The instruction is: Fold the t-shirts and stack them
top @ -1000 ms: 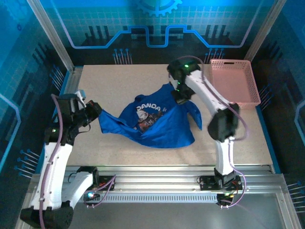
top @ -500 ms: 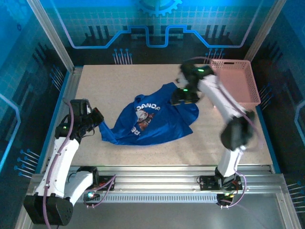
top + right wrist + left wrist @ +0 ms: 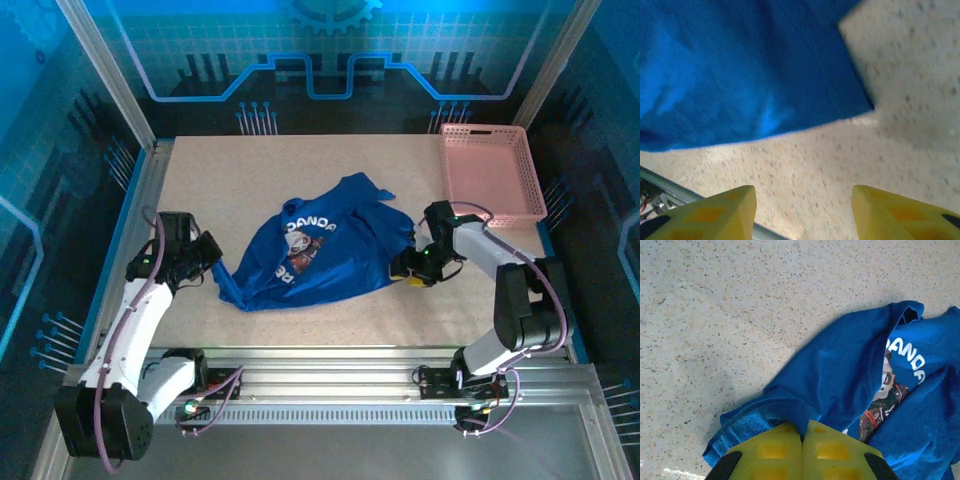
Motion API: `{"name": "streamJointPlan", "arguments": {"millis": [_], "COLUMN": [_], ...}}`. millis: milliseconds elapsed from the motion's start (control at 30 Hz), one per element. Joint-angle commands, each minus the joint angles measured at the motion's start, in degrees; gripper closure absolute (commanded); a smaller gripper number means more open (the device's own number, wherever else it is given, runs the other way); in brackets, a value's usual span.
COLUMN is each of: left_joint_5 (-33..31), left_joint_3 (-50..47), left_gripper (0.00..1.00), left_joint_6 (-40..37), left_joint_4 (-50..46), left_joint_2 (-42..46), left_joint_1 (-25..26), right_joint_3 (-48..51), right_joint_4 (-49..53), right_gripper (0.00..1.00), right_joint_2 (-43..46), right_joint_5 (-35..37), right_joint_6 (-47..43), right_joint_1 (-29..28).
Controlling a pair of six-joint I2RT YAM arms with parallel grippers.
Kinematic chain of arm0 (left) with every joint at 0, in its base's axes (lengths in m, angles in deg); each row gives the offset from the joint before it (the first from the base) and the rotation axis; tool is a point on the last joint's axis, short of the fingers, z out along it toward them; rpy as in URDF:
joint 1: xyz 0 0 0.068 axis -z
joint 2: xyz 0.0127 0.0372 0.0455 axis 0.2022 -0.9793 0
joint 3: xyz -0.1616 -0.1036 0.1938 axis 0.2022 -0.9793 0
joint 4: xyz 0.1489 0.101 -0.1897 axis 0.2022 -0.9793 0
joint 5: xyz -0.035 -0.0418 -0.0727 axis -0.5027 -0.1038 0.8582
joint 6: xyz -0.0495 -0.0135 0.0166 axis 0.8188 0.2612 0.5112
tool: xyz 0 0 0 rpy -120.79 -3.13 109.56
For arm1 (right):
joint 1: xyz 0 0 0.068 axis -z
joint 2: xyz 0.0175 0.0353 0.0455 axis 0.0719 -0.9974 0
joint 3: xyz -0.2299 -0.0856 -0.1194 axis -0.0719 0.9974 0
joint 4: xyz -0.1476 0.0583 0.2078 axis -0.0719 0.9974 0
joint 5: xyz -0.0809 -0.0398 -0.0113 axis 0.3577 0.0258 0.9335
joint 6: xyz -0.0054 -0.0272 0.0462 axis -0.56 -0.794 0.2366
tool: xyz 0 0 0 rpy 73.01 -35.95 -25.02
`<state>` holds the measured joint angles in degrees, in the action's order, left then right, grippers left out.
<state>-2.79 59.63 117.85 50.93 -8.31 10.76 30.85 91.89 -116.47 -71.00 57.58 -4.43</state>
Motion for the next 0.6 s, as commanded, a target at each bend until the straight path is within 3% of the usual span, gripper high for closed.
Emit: {"name": "streamJointPlan", "arguments": {"millis": [0,567], "left_joint_5": [0.36,-0.87], "left_joint_3": [-1.43,-3.4], "left_gripper": [1.0,1.0], "left_joint_6": [0.59,1.59], "left_joint_4": [0.35,0.12], "left_joint_2": [0.34,2.55], "left_joint_1": [0.29,0.29], "right_joint_3": [-0.57,-5.32], "right_joint_4": [-7.73,-3.42], "right_gripper": [0.47,0.52], "right_joint_2": [-2.85,-11.4], "right_joint_5": [-2.09,6.74], "right_joint_6": [1.34,2.25], "right_joint_1": [0.72,0.3]}}
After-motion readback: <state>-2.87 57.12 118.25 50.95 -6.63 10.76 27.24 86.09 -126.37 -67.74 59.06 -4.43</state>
